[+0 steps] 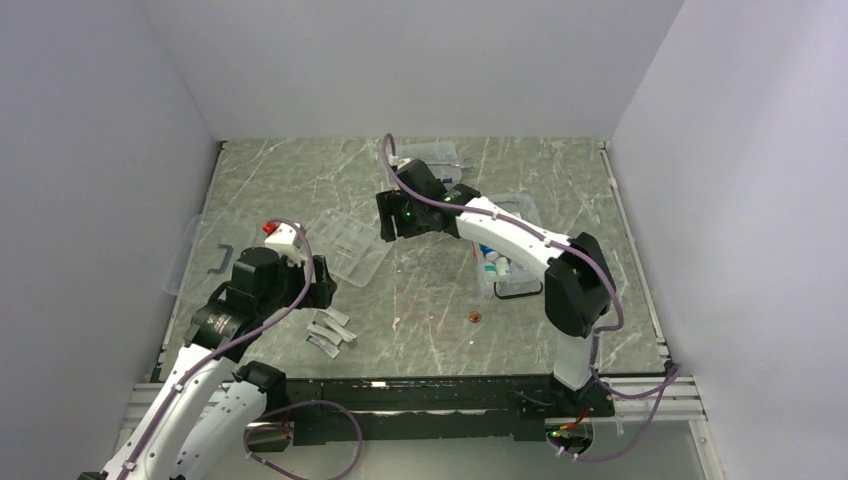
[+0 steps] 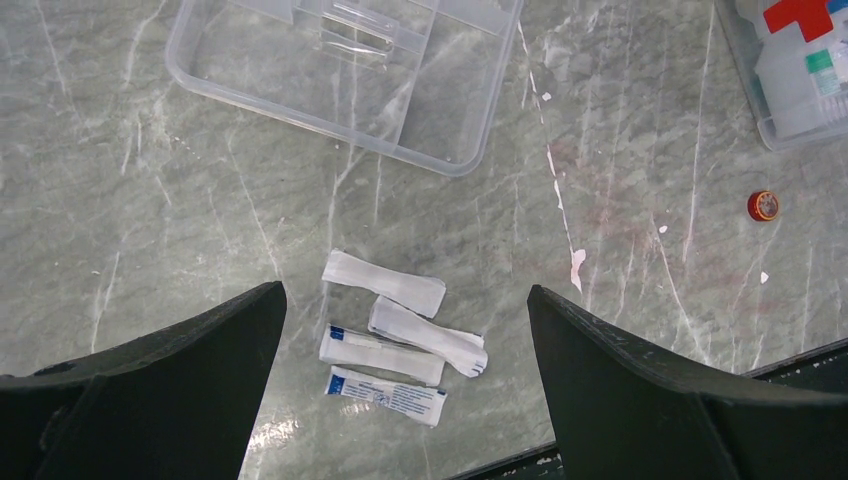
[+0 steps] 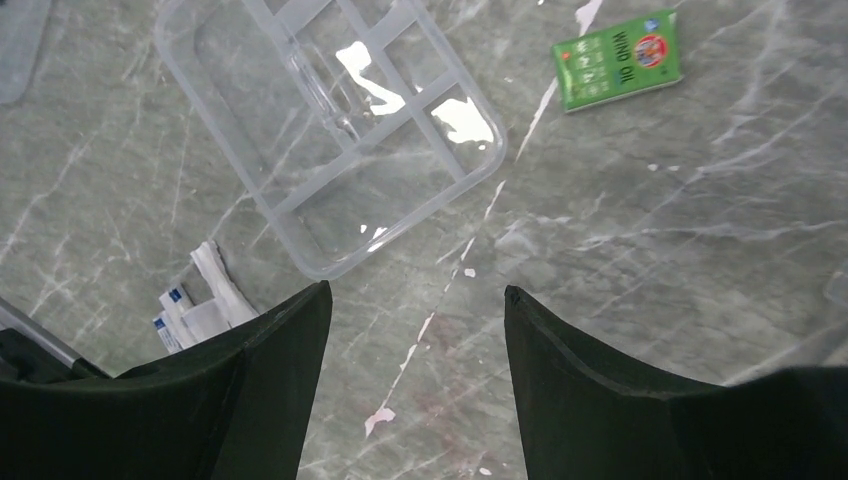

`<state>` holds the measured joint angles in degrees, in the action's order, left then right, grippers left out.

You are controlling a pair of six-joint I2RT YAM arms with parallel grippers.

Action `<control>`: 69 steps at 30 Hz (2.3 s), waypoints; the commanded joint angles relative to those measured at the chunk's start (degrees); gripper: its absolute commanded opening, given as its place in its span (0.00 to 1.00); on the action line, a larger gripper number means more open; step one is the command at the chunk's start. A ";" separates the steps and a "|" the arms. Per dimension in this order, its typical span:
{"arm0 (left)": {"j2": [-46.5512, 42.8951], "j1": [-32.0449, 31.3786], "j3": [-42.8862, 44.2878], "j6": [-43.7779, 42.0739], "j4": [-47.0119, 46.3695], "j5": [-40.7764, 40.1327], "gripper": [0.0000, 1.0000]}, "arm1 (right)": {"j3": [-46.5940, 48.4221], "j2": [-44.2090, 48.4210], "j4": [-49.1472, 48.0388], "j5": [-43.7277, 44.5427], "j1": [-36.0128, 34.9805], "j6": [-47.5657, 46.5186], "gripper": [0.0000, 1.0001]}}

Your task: Organize the medicine kit

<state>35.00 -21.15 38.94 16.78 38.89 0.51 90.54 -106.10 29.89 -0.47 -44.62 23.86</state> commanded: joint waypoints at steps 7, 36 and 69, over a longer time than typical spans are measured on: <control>-2.25 -0.04 2.36 0.54 -0.13 -2.98 0.99 | 4.91 -6.94 -2.75 12.92 -2.32 8.36 0.67; -0.32 -0.03 2.48 0.23 -0.26 -2.30 0.99 | 29.68 -28.61 13.68 31.79 0.74 38.09 1.00; 0.04 -0.04 2.55 0.01 -0.23 -1.68 0.99 | 28.38 -34.70 11.89 25.78 3.38 39.40 0.92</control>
<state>35.14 -21.15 39.16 16.82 38.96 -1.39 118.56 -139.06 42.39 26.94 -41.80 63.16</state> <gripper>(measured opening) 0.986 0.955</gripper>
